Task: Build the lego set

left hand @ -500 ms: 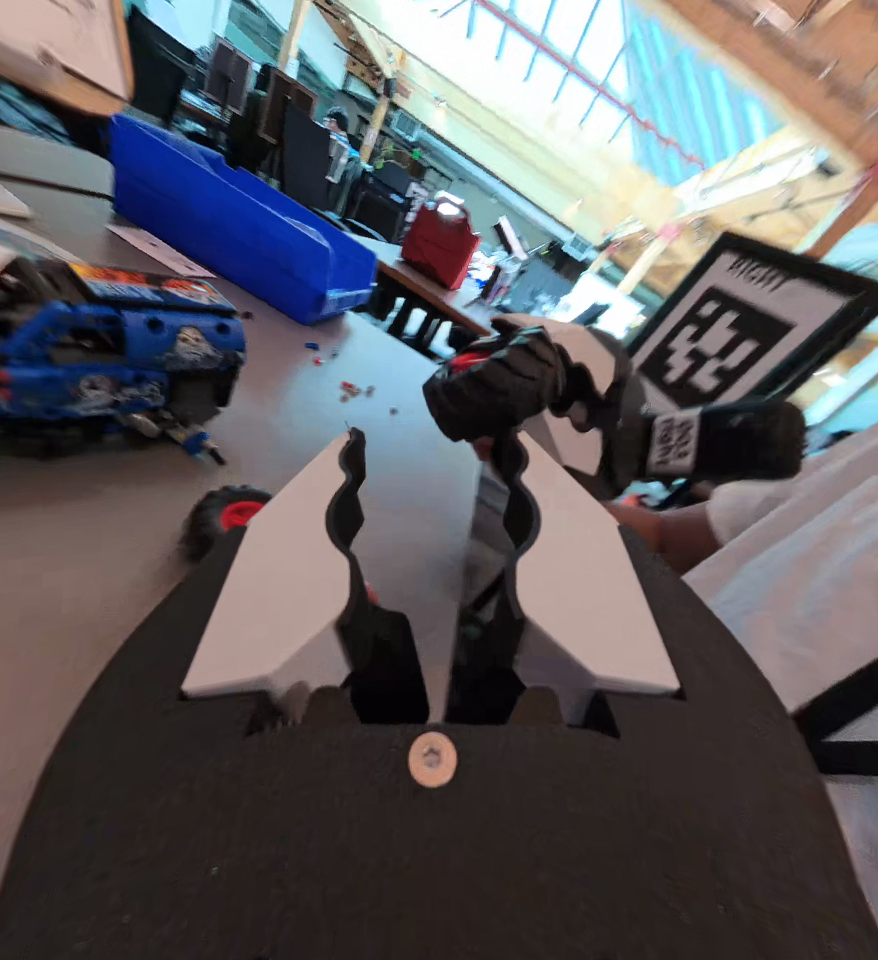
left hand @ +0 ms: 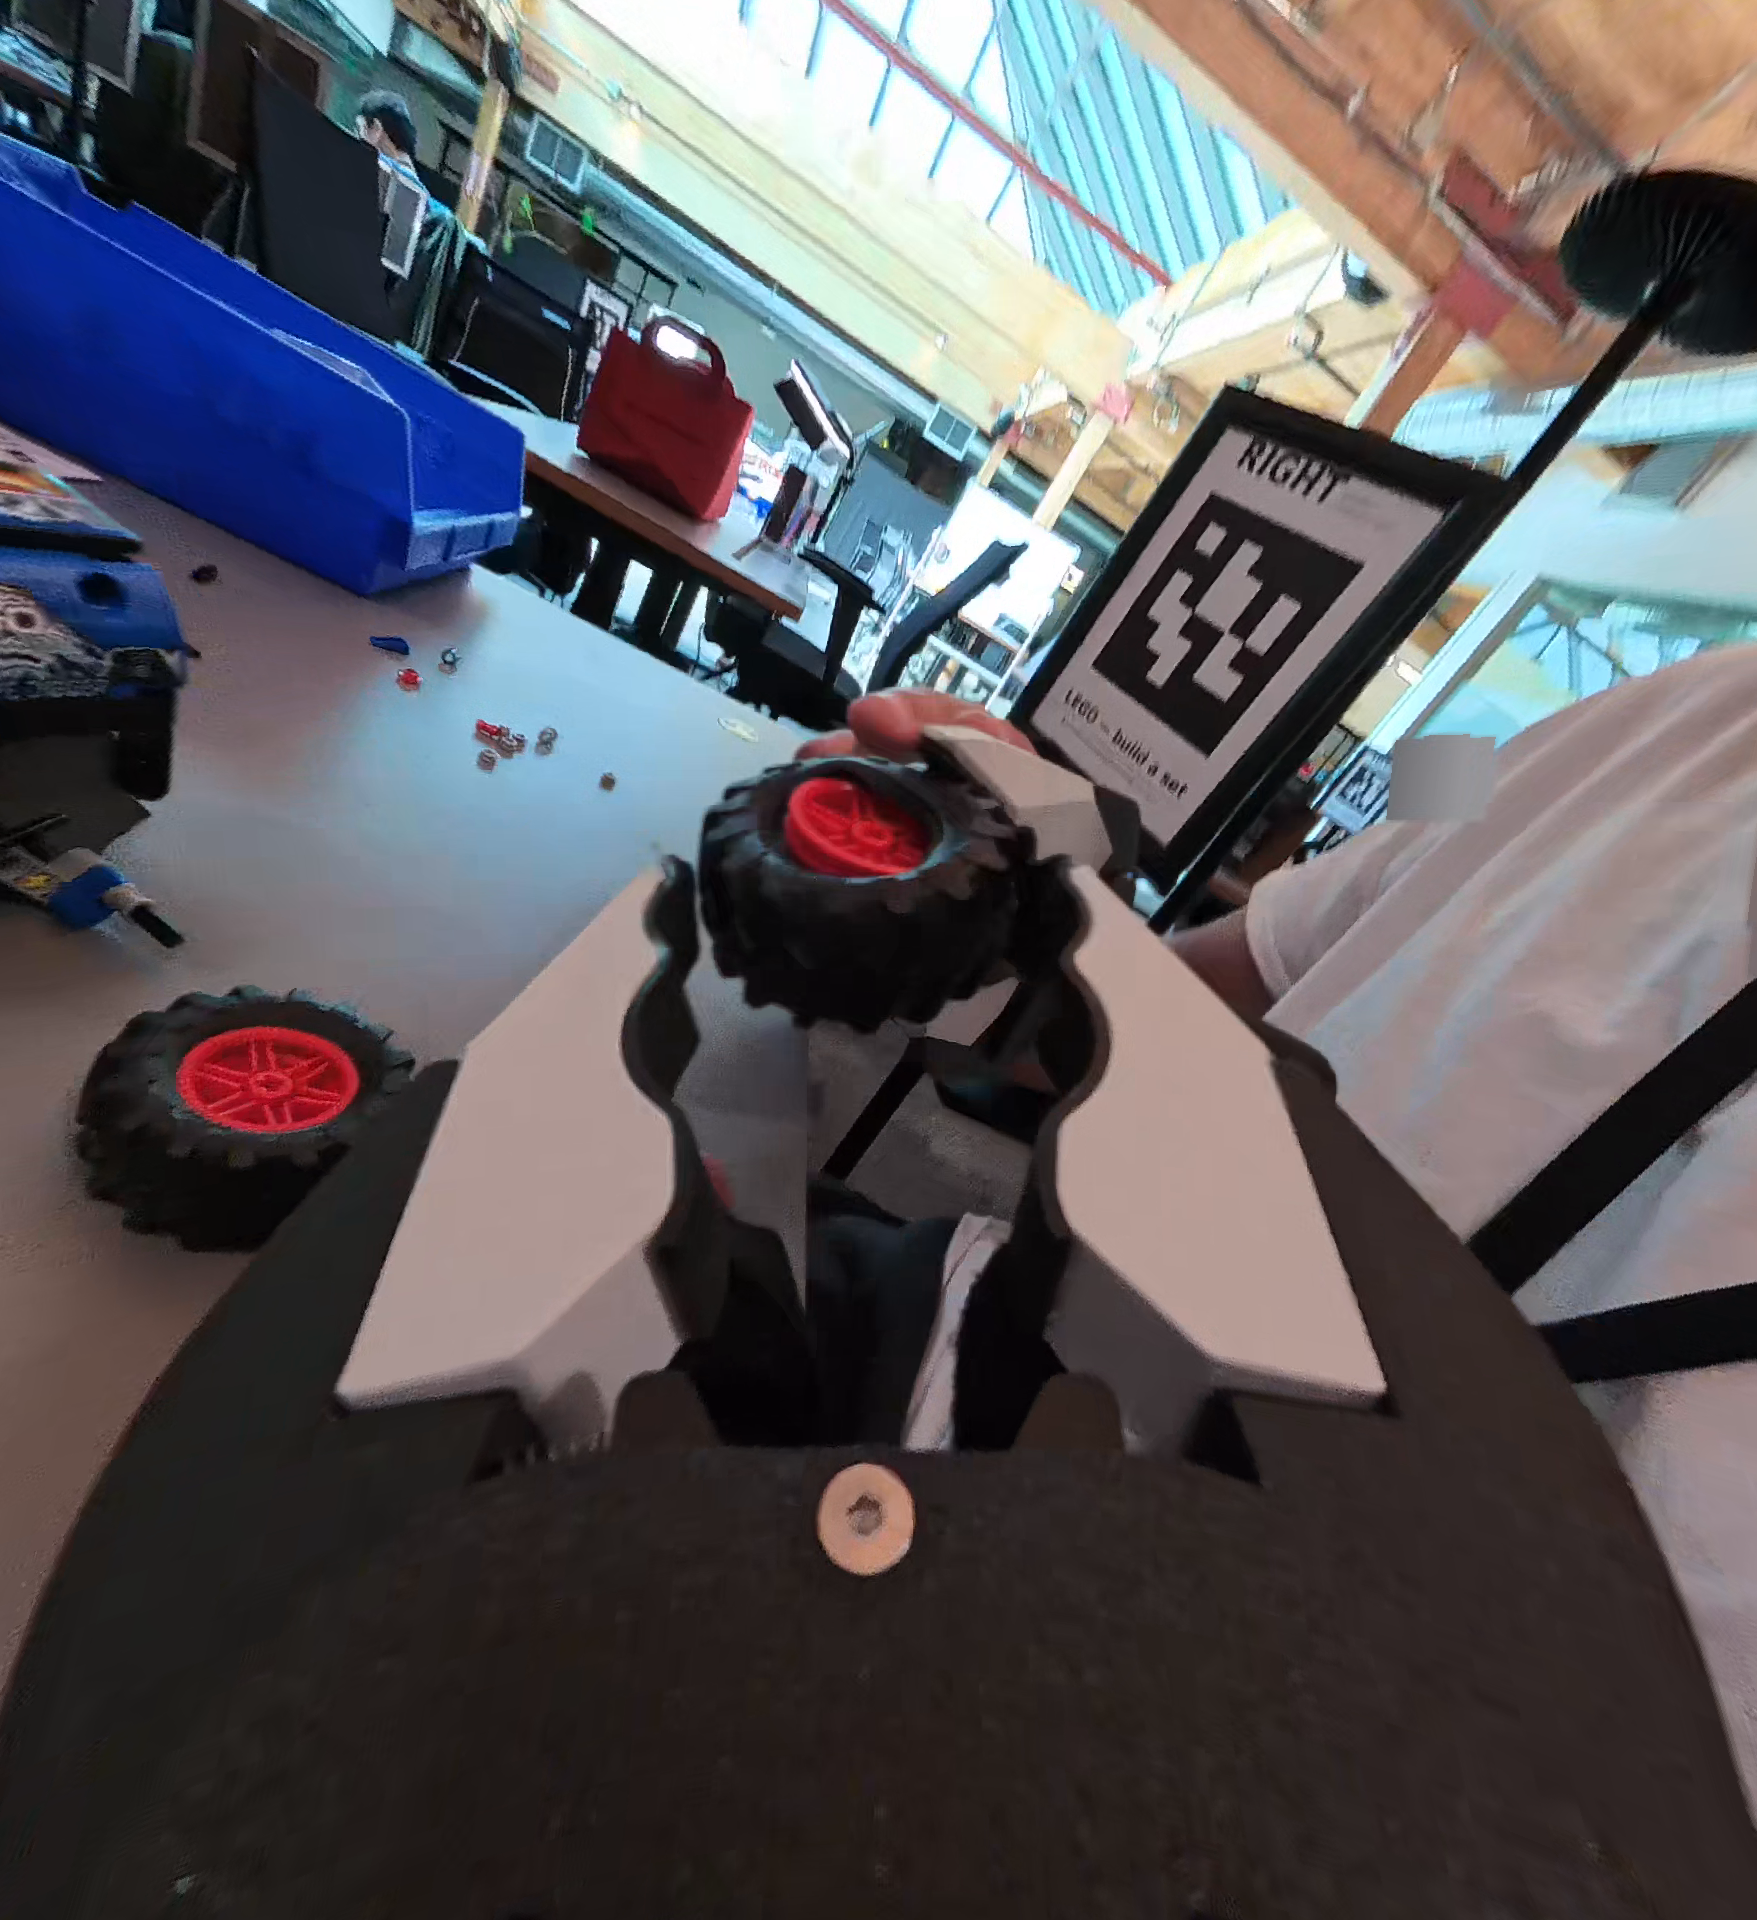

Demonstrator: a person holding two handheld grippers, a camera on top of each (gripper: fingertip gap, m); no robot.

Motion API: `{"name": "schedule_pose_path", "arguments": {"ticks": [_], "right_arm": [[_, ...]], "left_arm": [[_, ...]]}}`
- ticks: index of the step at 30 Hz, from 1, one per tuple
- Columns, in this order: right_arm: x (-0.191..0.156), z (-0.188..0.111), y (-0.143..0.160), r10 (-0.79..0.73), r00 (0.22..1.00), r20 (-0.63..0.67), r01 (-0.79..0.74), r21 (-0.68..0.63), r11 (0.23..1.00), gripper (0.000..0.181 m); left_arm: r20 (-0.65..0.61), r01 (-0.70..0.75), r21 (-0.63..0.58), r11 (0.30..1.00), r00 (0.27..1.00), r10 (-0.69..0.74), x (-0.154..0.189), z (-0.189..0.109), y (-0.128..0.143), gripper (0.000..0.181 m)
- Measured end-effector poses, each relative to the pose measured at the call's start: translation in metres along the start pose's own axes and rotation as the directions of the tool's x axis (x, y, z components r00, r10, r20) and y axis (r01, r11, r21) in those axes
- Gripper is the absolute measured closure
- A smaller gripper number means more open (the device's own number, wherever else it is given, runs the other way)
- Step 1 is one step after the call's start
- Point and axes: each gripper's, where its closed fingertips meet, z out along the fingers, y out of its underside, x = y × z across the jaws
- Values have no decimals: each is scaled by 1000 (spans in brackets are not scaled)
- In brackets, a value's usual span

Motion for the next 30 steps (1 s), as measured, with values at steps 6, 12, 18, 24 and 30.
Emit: {"name": "schedule_pose_path", "arguments": {"ticks": [6, 12, 18, 24, 30], "right_arm": [[-10, 7, 4, 179, 982, 69, -177, -33, 984, 152], [-31, 0, 25, 757, 565, 329, -709, -277, 649, 130], [-31, 10, -8, 781, -542, 311, -718, -654, -238, 125], [-45, 8, -16, 720, -641, 265, -632, -715, -299, 150], [-39, 8, -4, 817, -504, 281, -723, -655, -221, 151]], "left_arm": [[165, -234, -99, 967, 955, 247, -16, -10, 1, 124], [328, -568, -244, 786, 715, 618, -39, -44, -12, 124], [216, -833, -370, 412, 354, 910, -21, -31, 4, 124], [205, -816, -481, 319, 249, 947, -28, -26, 12, 123], [222, -425, -207, 881, 857, 466, -17, -21, 13, 121]]}}
